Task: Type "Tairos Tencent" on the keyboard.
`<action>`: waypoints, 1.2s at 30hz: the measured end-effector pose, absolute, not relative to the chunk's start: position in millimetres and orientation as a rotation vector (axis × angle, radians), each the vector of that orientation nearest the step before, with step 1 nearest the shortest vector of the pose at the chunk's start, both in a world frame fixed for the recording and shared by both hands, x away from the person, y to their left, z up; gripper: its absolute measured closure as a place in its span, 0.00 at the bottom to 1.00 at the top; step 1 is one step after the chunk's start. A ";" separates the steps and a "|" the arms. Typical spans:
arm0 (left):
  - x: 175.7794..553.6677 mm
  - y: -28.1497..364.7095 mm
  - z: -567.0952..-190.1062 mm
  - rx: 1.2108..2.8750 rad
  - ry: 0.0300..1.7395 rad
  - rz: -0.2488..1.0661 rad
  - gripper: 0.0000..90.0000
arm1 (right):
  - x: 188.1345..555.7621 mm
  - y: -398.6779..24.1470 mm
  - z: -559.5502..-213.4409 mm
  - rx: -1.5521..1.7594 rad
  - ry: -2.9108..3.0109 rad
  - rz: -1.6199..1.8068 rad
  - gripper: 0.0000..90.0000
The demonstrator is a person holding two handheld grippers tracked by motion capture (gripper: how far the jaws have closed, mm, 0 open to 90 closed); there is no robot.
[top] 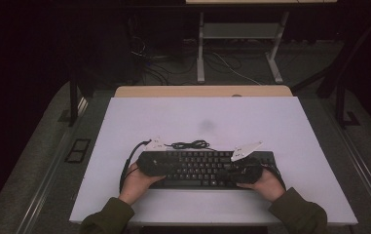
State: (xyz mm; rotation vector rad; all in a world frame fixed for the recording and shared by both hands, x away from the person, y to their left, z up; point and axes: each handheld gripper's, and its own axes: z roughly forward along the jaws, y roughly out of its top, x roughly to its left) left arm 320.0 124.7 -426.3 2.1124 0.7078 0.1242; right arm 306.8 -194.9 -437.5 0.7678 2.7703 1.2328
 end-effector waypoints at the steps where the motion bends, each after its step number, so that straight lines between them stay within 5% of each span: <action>1: 319.5 125.1 -426.1 2.108 0.709 0.128 0.60 | 306.8 -194.9 -437.5 0.768 2.769 1.233 0.99; 9: 316.6 131.2 -428.0 2.110 0.726 0.168 0.15 | 307.3 -194.2 -437.7 0.764 2.767 1.236 0.99; 27: 313.8 142.2 -428.4 2.068 0.733 0.168 0.15 | 308.6 -191.0 -427.9 0.746 2.749 1.287 0.98; 36: 312.1 144.5 -428.5 2.058 0.738 0.168 0.16 | 315.3 -190.6 -424.7 0.801 2.693 1.375 0.67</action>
